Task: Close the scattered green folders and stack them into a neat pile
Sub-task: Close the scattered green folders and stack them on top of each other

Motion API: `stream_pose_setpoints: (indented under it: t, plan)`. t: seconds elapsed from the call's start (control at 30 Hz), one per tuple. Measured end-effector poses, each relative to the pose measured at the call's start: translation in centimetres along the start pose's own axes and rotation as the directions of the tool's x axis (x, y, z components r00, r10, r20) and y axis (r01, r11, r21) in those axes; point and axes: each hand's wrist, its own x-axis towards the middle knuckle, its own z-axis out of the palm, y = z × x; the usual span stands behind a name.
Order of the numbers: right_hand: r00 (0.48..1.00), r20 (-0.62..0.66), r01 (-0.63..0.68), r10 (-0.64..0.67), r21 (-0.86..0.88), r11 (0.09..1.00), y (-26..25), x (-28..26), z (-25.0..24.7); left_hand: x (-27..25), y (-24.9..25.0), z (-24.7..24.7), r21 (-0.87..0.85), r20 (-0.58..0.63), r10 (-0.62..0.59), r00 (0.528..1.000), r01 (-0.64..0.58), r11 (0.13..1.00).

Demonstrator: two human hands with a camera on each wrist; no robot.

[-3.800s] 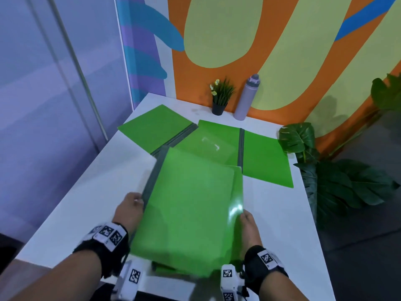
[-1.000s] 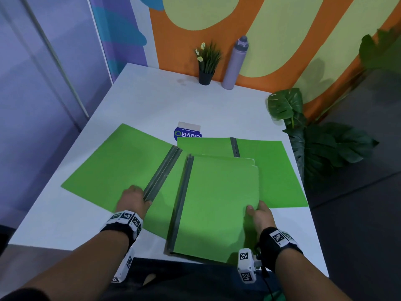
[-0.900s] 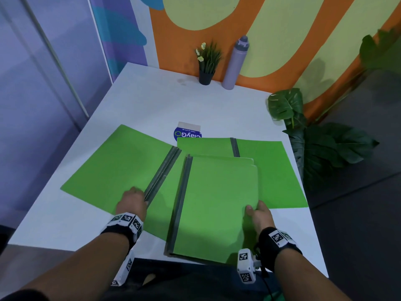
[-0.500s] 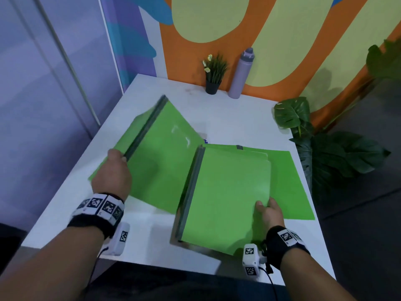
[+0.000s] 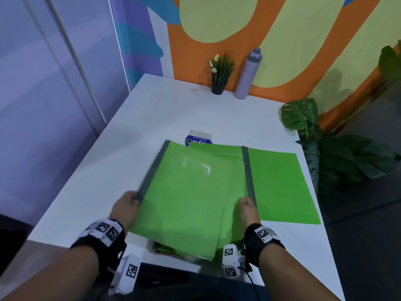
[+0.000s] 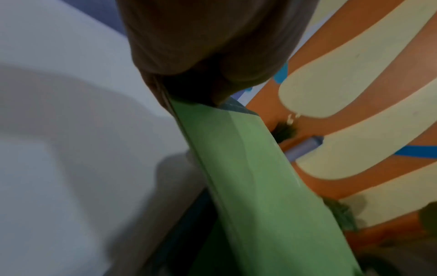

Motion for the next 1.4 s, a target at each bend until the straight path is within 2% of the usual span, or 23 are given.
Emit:
stream_pose_setpoints:
  t: [0.07, 0.13, 0.2, 0.27, 0.33, 0.43, 0.5, 0.53, 0.6, 0.67, 0.73, 0.87, 0.97, 1.13, 1.3, 1.4]
  plan:
    - [0.997, 0.066, -0.047, 0.045, 0.021, 0.999, 0.2, -0.7, 0.8, -0.9, -1.0, 1.9, 0.042, 0.127, -0.052, 0.990, 0.047, 0.998]
    - [0.995, 0.097, -0.027, 0.029, -0.017, 0.999, 0.7, -0.9, 1.6, -1.8, -1.2, 3.1, 0.093, 0.242, -0.047, 0.969, 0.025, 0.995]
    - [0.997, 0.077, -0.003, 0.006, -0.047, 0.999, 0.8, -0.8, 1.9, -1.8, -1.2, 3.5, 0.105, 0.279, -0.040, 0.959, 0.011, 0.994]
    - [0.998, 0.064, 0.001, 0.002, -0.041, 0.999, 0.4, -0.7, 1.8, -1.5, -0.7, 3.0, -0.002, 0.313, -0.022, 0.950, 0.024, 1.000]
    - [0.997, 0.074, 0.027, -0.027, -0.011, 1.000, -0.2, -0.5, 1.6, -1.3, 0.1, 2.2, -0.171, 0.376, -0.037, 0.926, 0.109, 0.979]
    - [0.988, 0.111, 0.104, -0.108, 0.046, 0.994, -1.2, -0.6, 1.7, -0.7, 0.9, 1.6, -0.246, 0.479, -0.064, 0.875, 0.205, 0.947]
    - [0.975, 0.111, 0.199, -0.192, -0.055, 0.979, -1.9, -0.3, 1.7, -0.1, 1.1, 1.5, -0.317, 0.436, -0.048, 0.899, 0.204, 0.926]
    - [0.965, 0.103, 0.258, -0.243, -0.182, 0.949, -2.1, 0.1, 1.5, 0.3, 0.9, 1.5, -0.337, 0.395, -0.039, 0.918, 0.184, 0.923]
    - [0.941, 0.044, 0.310, -0.335, -0.507, 0.804, -2.1, 1.2, 0.4, 0.7, 0.7, 1.4, -0.286, 0.325, -0.059, 0.944, 0.157, 0.945]
    - [0.917, -0.063, 0.217, -0.393, -0.749, 0.626, -1.1, 2.7, -1.2, 0.9, 0.0, 1.3, -0.174, 0.272, -0.118, 0.955, 0.169, 0.970]
    - [0.904, -0.151, 0.090, -0.401, -0.848, 0.522, -0.1, 3.7, -2.6, 1.0, -1.0, 1.4, -0.015, 0.259, -0.200, 0.945, 0.212, 0.977]
    - [0.932, -0.168, -0.009, -0.322, -0.897, 0.442, 1.0, 4.4, -2.9, 0.7, -1.9, 2.0, 0.159, 0.249, -0.265, 0.932, 0.231, 0.960]
    - [0.944, -0.176, -0.030, -0.281, -0.889, 0.457, 1.5, 4.5, -1.9, 0.9, -1.5, 2.1, 0.202, 0.261, -0.259, 0.930, 0.210, 0.957]
    - [0.955, -0.193, -0.040, -0.225, -0.836, 0.548, 1.4, 4.6, -0.5, 1.5, -2.0, 2.5, 0.232, 0.261, -0.255, 0.931, 0.196, 0.953]
    - [0.972, -0.203, -0.083, -0.115, -0.763, 0.641, 2.1, 5.3, 0.5, 1.6, -2.0, 2.8, 0.221, 0.261, -0.251, 0.932, 0.195, 0.955]
    - [0.986, -0.162, -0.083, -0.044, -0.697, 0.712, 2.0, 5.7, 0.7, 1.7, -2.3, 2.9, 0.221, 0.265, -0.255, 0.930, 0.199, 0.955]
